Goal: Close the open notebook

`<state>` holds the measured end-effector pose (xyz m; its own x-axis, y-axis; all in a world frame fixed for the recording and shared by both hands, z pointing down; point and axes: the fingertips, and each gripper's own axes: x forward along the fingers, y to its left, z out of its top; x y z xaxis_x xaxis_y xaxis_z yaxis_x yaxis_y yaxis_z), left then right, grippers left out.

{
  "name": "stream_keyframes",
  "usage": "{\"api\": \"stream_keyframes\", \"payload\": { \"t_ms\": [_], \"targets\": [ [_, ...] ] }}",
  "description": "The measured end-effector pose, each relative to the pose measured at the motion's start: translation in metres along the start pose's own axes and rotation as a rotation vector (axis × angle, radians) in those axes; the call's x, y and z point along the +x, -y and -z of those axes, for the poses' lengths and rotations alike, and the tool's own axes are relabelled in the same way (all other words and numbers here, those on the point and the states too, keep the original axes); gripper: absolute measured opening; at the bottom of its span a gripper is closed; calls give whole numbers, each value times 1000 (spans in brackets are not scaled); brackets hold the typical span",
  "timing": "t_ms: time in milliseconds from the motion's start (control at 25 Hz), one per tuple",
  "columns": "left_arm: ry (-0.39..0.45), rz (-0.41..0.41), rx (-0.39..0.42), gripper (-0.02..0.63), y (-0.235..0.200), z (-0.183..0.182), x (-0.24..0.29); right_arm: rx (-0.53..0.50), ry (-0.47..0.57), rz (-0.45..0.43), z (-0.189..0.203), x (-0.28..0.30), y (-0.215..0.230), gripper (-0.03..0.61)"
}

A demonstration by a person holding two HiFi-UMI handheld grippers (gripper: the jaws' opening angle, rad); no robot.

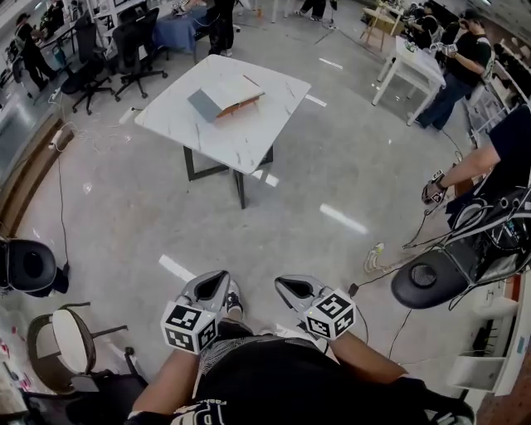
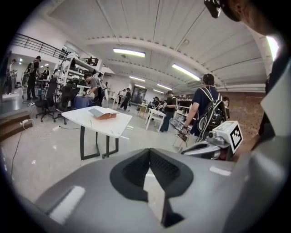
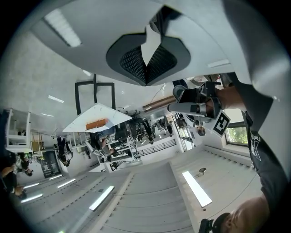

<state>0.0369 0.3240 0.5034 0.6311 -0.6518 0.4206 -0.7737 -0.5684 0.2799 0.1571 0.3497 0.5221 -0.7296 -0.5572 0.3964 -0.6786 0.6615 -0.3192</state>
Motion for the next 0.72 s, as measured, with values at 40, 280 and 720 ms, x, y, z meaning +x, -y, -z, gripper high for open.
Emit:
{"api": "stream_keyframes", "payload": {
  "t_ms": [40,280,720],
  "targets": [
    [3,1,1,58,-9,-9,5,-3,3,2,-10,8,6,-3],
    [22,24,37,58,-59,-63,29,-17,34,32,-67,53,34,-3],
    [30,75,48,58,-151,-111,58,-39,16,55,-120,142,48,-3]
  ]
}}
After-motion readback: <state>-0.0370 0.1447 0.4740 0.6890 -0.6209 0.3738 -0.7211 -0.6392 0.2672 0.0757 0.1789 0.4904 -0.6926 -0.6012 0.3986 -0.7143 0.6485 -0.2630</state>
